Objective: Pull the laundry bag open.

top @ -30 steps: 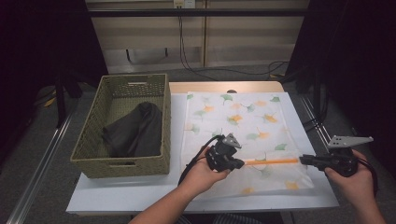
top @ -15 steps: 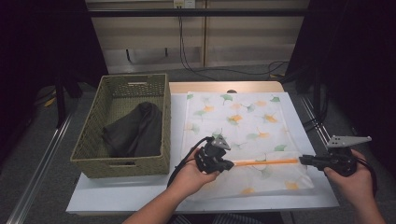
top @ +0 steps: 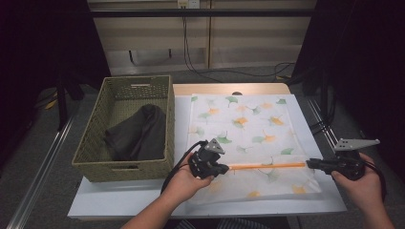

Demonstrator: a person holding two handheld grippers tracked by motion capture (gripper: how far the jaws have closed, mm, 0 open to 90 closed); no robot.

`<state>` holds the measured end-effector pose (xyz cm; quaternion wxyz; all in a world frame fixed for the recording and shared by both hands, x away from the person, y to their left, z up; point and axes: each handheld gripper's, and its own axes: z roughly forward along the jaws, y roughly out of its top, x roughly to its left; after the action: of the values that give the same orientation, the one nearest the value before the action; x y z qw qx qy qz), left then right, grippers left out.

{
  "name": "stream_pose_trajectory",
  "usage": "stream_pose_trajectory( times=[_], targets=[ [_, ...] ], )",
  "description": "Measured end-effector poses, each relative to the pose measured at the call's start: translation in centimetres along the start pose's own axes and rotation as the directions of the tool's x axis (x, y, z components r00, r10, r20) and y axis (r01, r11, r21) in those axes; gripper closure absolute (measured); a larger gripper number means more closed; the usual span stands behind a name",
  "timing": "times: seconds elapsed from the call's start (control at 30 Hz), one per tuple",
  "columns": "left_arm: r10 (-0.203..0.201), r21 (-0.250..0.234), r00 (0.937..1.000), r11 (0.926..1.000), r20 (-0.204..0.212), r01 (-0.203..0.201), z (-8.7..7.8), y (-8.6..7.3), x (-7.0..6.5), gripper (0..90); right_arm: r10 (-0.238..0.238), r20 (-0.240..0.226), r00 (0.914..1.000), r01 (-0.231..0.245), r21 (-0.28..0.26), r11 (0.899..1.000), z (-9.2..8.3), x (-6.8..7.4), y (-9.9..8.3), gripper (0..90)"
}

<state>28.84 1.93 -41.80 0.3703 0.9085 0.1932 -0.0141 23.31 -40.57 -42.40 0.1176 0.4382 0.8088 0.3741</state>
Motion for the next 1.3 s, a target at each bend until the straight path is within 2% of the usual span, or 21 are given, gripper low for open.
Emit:
stream_pose_trajectory(
  times=[0.4, 0.5, 0.63, 0.67, 0.8, 0.83, 0.9, 1.1, 1.13, 1.17, 1.2, 1.3],
  targets=[
    [-0.027, -0.003, 0.9995, 0.9996, -0.019, 0.027, -1.1, -1.6, 0.6, 90.0, 0.001, -0.004, 1.0, -0.001, 0.011, 1.0, 0.2, 0.0, -0.1, 87.0],
    [-0.047, -0.018, 0.9988, 0.9988, -0.018, 0.046, -1.2, -2.1, 0.8, 90.0, 0.0, 0.003, 1.0, 0.0, 0.015, 1.0, 0.2, 0.0, -0.2, 87.0],
    [-0.062, -0.011, 0.9977, 0.9981, -0.028, 0.061, -1.6, -2.6, 0.9, 90.0, -0.001, 0.008, 1.0, 0.001, 0.02, 1.0, 0.2, 0.0, -0.2, 87.0],
    [-0.054, -0.009, 0.998, 0.9985, -0.031, 0.054, -1.8, -2.7, 1.0, 90.0, 0.005, 0.009, 0.9999, -0.005, 0.023, 1.0, 0.2, 0.1, -0.2, 87.0],
    [-0.08, -0.015, 0.9958, 0.9968, -0.044, 0.079, -2.2, -3.4, 1.1, 90.0, 0.008, 0.006, 1.0, -0.008, 0.026, 1.0, 0.3, 0.1, -0.3, 87.0],
    [-0.057, -0.001, 0.9976, 0.9984, -0.039, 0.057, -2.3, -3.5, 1.3, 90.0, 0.009, 0.004, 1.0, -0.009, 0.029, 1.0, 0.3, 0.1, -0.3, 87.0],
    [-0.085, -0.014, 0.9954, 0.9963, -0.042, 0.085, -2.3, -3.8, 1.2, 90.0, 0.005, 0.003, 1.0, -0.005, 0.027, 1.0, 0.3, 0.0, -0.3, 87.0],
    [-0.083, -0.01, 0.9951, 0.9965, -0.054, 0.083, -2.9, -4.5, 1.3, 90.0, 0.005, 0.009, 0.9999, -0.005, 0.029, 1.0, 0.3, 0.0, -0.4, 87.0],
    [-0.101, -0.021, 0.9933, 0.9948, -0.058, 0.1, -2.9, -4.6, 1.3, 90.0, 0.013, 0.01, 0.9999, -0.014, 0.031, 0.999, 0.2, 0.0, -0.4, 87.0],
    [-0.088, -0.007, 0.9943, 0.9961, -0.059, 0.088, -3.0, -4.7, 1.4, 90.0, 0.007, 0.008, 0.9999, -0.007, 0.029, 1.0, 0.3, 0.0, -0.4, 87.0],
    [-0.102, -0.015, 0.9928, 0.9947, -0.063, 0.102, -3.0, -4.8, 1.3, 90.0, 0.008, 0.012, 0.9999, -0.008, 0.035, 0.999, 0.3, 0.0, -0.4, 87.0],
    [-0.1, -0.008, 0.9923, 0.995, -0.073, 0.1, -3.3, -5.1, 1.2, 90.0, 0.004, 0.016, 0.9999, -0.005, 0.04, 0.999, 0.4, -0.1, -0.5, 87.0]
  ],
)
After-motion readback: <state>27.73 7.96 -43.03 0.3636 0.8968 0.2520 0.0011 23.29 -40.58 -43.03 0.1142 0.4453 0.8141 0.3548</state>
